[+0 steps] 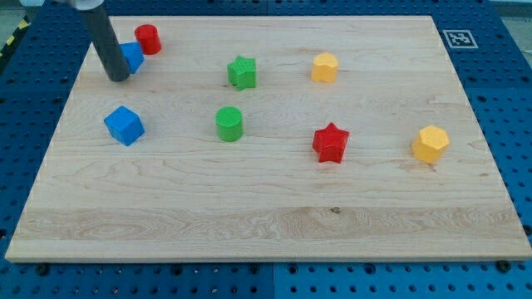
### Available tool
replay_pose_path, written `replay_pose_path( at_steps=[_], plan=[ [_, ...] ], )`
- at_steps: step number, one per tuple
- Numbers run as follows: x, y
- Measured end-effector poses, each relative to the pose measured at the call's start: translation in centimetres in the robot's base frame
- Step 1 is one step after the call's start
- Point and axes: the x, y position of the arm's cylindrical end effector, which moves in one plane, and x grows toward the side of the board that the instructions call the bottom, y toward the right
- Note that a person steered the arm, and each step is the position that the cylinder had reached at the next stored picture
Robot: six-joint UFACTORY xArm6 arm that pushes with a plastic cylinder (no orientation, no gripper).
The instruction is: Place the blue cube right to the blue triangle
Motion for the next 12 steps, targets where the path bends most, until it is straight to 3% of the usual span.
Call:
replay_pose_path(
  at_steps=[2,5,7,8,9,10,12],
  plan=[
    [-2.5,0.0],
    [6.5,-5.1],
    [17.7,-4.2],
    [16.7,0.8],
    [10.3,2.6],
    [8.1,2.6],
    [11.9,4.1]
  ],
)
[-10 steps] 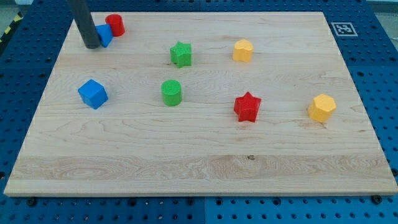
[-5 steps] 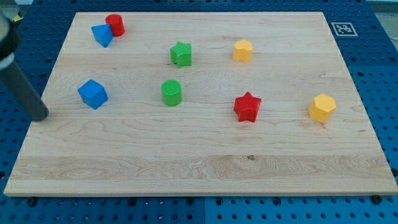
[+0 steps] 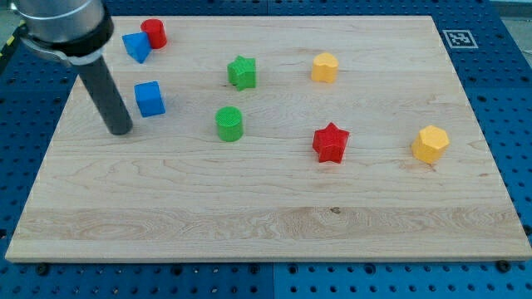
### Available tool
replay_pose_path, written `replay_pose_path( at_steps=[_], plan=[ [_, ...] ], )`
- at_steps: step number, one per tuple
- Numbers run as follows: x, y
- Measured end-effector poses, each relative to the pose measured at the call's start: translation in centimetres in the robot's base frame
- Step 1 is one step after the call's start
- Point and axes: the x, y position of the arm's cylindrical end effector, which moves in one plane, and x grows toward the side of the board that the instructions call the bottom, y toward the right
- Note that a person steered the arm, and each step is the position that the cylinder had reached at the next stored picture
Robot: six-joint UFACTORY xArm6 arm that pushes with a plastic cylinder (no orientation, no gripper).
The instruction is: Place the blue cube right to the blue triangle
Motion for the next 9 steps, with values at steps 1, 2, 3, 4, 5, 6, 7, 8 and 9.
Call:
replay_pose_path(
  at_steps=[1,2,3,4,5,6,7,8,9],
  plan=[
    [-4.8,4.9],
    [-9.8,6.1],
    [-6.8,6.7],
    [-2.8,6.6],
    [-2.3,3.9],
    [-5.2,2.1],
    [-9.2,2.8],
    [-9.2,3.4],
    [-7.1,2.5]
  ],
)
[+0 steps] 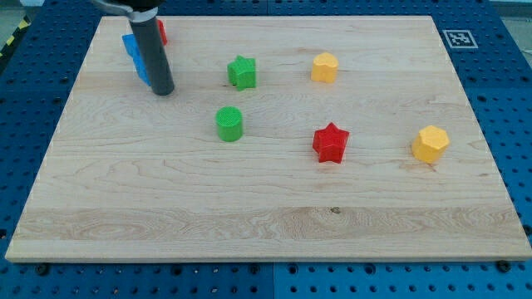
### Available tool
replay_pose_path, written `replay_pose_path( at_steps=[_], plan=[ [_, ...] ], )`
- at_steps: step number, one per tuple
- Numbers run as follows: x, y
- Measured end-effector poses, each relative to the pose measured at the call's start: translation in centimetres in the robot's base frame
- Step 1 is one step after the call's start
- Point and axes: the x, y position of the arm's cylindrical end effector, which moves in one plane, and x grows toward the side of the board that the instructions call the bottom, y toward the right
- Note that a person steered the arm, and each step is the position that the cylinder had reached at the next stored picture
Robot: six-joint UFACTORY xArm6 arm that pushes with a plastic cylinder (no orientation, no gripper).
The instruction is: Place the blue cube right to the blue triangle
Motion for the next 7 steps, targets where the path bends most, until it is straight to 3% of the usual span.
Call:
replay_pose_path(
  at_steps=[1,2,3,6,7],
  plan=[
    [-0.1,-4.7],
    [-3.0,-7.0],
    [-3.7,-3.1],
    [-1.5,-0.2],
    [-3.6,1.1]
  ],
)
